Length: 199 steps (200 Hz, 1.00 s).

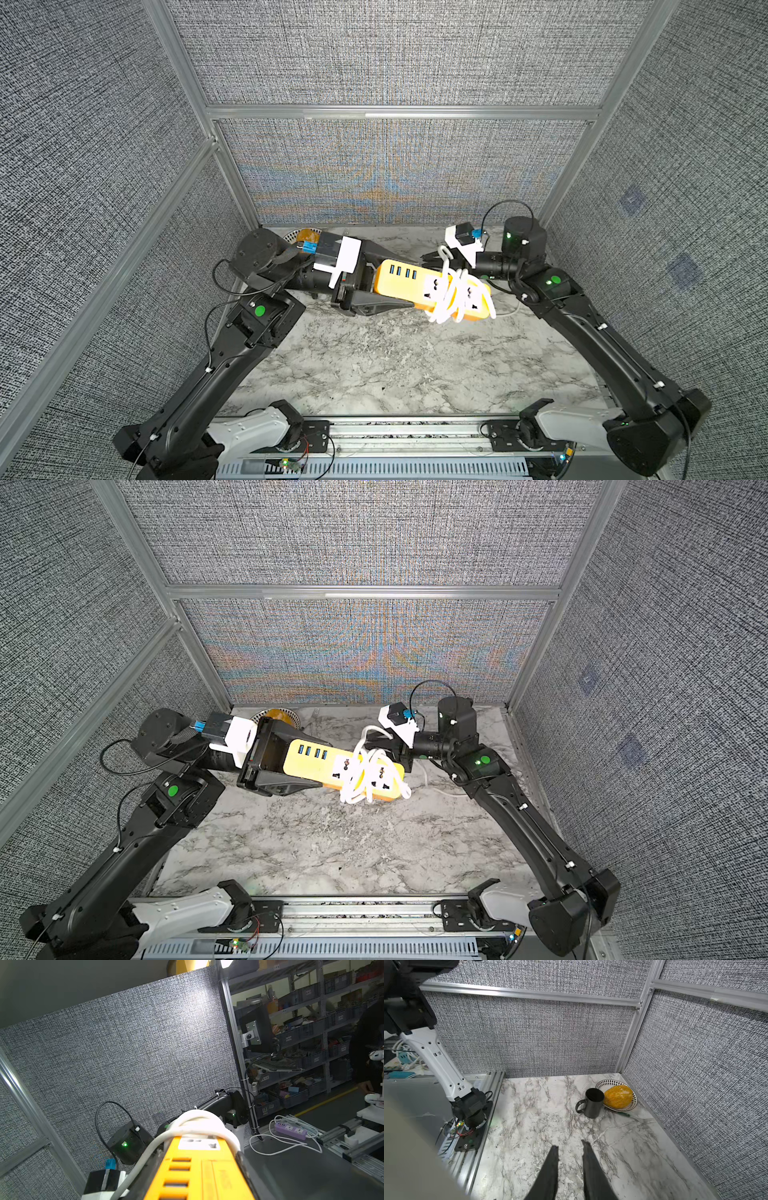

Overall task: Wrap the cord around the power strip
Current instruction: Wrap the power cord around the power strip.

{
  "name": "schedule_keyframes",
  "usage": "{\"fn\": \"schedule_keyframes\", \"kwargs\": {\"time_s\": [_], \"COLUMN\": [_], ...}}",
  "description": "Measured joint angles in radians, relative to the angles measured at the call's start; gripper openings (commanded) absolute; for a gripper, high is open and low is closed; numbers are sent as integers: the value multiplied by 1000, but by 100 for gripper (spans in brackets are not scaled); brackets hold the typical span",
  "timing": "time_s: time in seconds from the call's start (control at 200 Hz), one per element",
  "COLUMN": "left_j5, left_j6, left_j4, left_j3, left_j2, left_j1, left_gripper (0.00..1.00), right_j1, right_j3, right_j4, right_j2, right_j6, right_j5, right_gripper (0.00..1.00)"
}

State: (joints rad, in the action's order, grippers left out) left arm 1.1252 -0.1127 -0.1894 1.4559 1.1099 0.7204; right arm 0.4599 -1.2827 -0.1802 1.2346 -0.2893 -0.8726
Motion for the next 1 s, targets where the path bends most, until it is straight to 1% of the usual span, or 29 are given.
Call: {"fn": "schedule_keyframes", "kwargs": {"time_s": [0.145, 0.325, 0.455, 0.58, 0.701, 0.751, 0.776, 0.901, 0.996], "left_j5": [-62, -201, -310, -441, -563, -604, -623, -716, -778], "left_j6": [9, 31, 30, 30, 46, 58, 64, 106, 136], "left_j4": [-11, -50, -79, -120, -130, -130, -130, -129, -130], "left_j3": [0, -14, -26, -47, -52, -52, -51, -46, -40], "left_j2": [-3, -6, -4, 0, 12, 19, 23, 50, 72], "left_j1": [0, 1, 1, 2, 2, 2, 2, 2, 2], "left_gripper": [0, 0, 0, 0, 0, 0, 0, 0, 0], "right_j1": [-4, -12, -13, -12, -10, -8, -7, -2, 6], "right_j3": [90, 230, 283, 316, 329, 334, 335, 350, 359], "right_j4": [78, 190, 255, 308, 333, 342, 343, 353, 349], "right_j2": [-36, -64, -66, -61, -52, -50, -49, -43, -37], "right_j6": [58, 140, 186, 214, 231, 234, 235, 241, 247], "right_j5": [-19, -26, -26, -24, -21, -21, -21, -20, -13], "right_gripper": [24, 26, 26, 22, 14, 12, 12, 19, 20]}}
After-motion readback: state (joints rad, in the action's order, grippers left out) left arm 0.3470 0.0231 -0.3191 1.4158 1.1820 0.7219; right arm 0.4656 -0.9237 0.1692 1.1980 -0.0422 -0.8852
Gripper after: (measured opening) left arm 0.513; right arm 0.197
